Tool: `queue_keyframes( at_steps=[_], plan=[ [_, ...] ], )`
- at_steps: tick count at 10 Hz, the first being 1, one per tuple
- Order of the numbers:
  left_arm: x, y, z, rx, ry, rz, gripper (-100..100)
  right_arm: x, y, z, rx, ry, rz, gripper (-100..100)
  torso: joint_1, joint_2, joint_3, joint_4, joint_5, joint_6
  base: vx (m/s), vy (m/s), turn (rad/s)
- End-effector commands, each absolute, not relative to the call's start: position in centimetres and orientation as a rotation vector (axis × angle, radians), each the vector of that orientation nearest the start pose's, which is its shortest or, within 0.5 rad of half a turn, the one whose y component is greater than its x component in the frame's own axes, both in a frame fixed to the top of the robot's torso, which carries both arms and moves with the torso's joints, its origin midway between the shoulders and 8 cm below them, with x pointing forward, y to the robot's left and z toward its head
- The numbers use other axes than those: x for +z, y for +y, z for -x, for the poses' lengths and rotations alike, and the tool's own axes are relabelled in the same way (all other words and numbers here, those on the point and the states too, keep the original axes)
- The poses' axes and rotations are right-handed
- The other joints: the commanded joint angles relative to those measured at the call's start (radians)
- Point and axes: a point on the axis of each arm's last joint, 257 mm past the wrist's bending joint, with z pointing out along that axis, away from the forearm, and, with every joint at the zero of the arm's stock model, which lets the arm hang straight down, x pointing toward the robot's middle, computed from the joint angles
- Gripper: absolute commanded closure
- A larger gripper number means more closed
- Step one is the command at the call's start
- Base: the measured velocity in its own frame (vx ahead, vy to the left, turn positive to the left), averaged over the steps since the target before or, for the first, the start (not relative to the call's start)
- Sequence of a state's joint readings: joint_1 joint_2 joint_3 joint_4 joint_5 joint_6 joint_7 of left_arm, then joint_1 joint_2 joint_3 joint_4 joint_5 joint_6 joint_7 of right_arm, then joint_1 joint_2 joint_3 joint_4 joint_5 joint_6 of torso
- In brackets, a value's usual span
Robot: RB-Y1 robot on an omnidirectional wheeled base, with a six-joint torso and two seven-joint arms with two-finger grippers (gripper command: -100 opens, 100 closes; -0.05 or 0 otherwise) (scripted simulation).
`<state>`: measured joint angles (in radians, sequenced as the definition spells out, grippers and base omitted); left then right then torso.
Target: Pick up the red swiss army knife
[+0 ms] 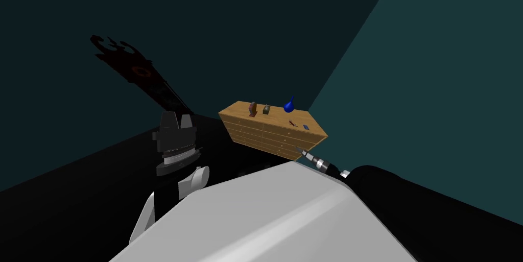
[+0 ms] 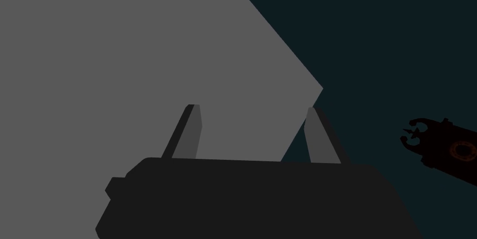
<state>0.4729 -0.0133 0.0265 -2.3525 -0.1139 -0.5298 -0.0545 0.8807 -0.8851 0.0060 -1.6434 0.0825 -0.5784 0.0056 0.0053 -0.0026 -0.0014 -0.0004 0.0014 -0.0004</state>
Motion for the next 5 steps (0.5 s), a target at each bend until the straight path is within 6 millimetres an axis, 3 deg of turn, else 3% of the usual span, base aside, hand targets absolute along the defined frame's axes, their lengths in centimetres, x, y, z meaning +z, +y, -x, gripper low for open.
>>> queue_keyframes(
  at_steps=[1,2,3,4,5],
  plan=[
    [6.9,26.7,-32.5,-1.185,0.589,0.473,0,-33.9,-44.3,-21.0,0.641,2.020,-0.548,-100,0.000,0.000,0.000,0.000,0.000,0.000,0.035,0.084,0.043],
    [6.9,26.7,-32.5,-1.185,0.589,0.473,0,-34.9,-46.3,-19.2,0.582,2.085,-0.543,-100,0.000,0.000,0.000,0.000,0.000,0.000,0.068,0.094,0.089],
    [6.9,26.7,-32.5,-1.185,0.589,0.473,0,-34.8,-46.5,-19.3,0.578,2.096,-0.526,-100,0.000,-0.001,0.000,0.000,0.000,0.000,0.076,0.070,0.052],
    [6.9,26.7,-32.5,-1.185,0.589,0.473,0,-35.7,-48.4,-17.5,0.520,2.157,-0.521,-100,-0.001,-0.002,-0.001,0.000,0.000,0.000,0.076,0.085,0.097],
    [6.9,26.7,-32.5,-1.185,0.589,0.473,0,-35.5,-48.6,-17.7,0.514,2.169,-0.501,-100,0.000,-0.002,-0.001,0.000,0.000,0.000,0.057,0.076,0.052]
  ],
)
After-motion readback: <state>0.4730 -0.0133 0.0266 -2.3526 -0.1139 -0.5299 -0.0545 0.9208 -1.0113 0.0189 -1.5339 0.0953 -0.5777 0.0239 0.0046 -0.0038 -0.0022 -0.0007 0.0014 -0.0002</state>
